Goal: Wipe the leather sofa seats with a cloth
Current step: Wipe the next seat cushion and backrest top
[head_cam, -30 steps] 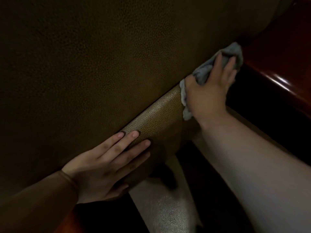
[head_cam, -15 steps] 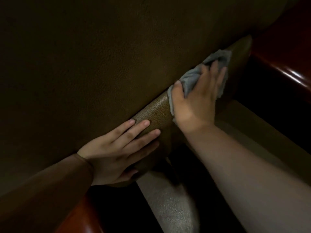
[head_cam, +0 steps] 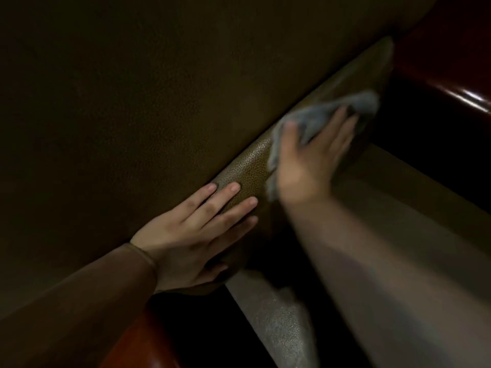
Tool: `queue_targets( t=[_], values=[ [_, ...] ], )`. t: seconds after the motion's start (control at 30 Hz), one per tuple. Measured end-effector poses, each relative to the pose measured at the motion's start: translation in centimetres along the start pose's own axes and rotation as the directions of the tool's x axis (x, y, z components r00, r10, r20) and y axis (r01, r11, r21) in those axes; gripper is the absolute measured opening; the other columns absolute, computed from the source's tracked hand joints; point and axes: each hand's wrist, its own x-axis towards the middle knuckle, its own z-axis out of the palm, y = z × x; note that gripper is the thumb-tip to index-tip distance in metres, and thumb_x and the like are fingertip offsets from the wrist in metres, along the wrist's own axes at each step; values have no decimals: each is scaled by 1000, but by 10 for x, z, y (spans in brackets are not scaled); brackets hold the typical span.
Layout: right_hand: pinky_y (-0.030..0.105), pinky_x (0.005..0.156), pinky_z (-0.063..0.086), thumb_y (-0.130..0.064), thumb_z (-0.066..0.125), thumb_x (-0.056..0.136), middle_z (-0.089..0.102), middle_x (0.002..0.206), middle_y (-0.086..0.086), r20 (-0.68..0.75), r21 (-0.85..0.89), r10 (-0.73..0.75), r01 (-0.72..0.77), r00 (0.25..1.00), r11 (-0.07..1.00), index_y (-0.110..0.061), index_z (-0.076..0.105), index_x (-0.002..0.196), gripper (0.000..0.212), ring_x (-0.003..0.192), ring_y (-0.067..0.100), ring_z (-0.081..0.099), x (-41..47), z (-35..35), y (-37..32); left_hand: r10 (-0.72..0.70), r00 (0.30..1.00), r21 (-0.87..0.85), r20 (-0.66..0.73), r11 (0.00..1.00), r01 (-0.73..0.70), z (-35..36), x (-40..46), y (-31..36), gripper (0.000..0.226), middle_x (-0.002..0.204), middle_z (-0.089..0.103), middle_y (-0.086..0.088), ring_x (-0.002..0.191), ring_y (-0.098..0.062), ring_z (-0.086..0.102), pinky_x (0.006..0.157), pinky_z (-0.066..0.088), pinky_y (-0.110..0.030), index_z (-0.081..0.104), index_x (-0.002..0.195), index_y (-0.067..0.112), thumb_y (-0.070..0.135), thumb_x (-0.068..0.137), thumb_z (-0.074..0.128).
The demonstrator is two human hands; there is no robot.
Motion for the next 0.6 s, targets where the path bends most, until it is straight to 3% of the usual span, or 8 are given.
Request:
queue_targets(
  t=[0.1,0.2,0.3,0.37,0.43,0.5,0.53,0.6],
  values=[
    [45,129,-5,-72,33,96,-16,172,11,109,28,34,-37,994,999,-13,-9,164,99,159,24,-14,-84,14,13,30,1000,15,6,999,-30,3,-1,1,82,169,30,-16,155,-46,21,129,5,-55,42,160,13,62,94,51],
    [47,128,-9,-72,27,97,-24,170,8,168,7,108,-111,980,994,-17,-19,162,97,157,28,-19,-55,11,16,30,1000,11,-2,1000,-30,5,-2,2,80,170,28,-14,156,-46,19,129,7,-56,41,160,12,60,97,48],
    [51,128,-5,-67,20,103,-16,173,8,79,24,270,-273,960,962,-19,-8,166,84,159,32,-12,25,-5,25,16,1000,1,-3,1000,-16,5,-3,1,78,172,25,-13,156,-46,23,126,15,-58,38,162,12,58,99,43],
    [49,128,-3,-64,26,106,-9,174,3,96,94,429,-437,898,895,-26,0,167,77,159,30,-6,48,-13,32,17,1000,10,4,1000,-17,5,-2,1,78,172,25,-13,155,-46,23,126,15,-58,38,162,12,58,100,42],
    [48,126,0,-45,34,110,-3,173,17,65,165,383,-388,921,907,-22,19,165,61,159,39,1,18,-3,34,16,1000,13,23,1000,-16,4,-3,2,78,173,24,-14,156,-45,20,127,10,-57,38,162,12,58,99,42],
    [64,122,14,-32,32,110,12,162,42,5,144,280,-277,960,950,-5,42,154,53,151,58,14,-40,19,39,30,999,4,26,1000,-30,4,-4,1,79,173,23,-14,157,-45,17,127,8,-56,38,162,11,57,98,42],
    [60,124,13,-41,27,110,7,162,42,52,208,302,-306,952,929,-1,40,155,62,153,56,9,-69,25,40,39,999,5,19,999,-39,4,-3,0,78,173,24,-14,158,-45,17,127,9,-56,39,162,11,57,98,43],
    [27,123,0,-56,24,108,-18,170,18,244,148,447,-488,861,860,-10,4,166,77,159,27,-10,-96,22,43,38,999,-10,11,999,-38,6,-3,1,77,172,25,-14,158,-44,16,127,10,-56,42,160,12,57,98,43]
  ],
)
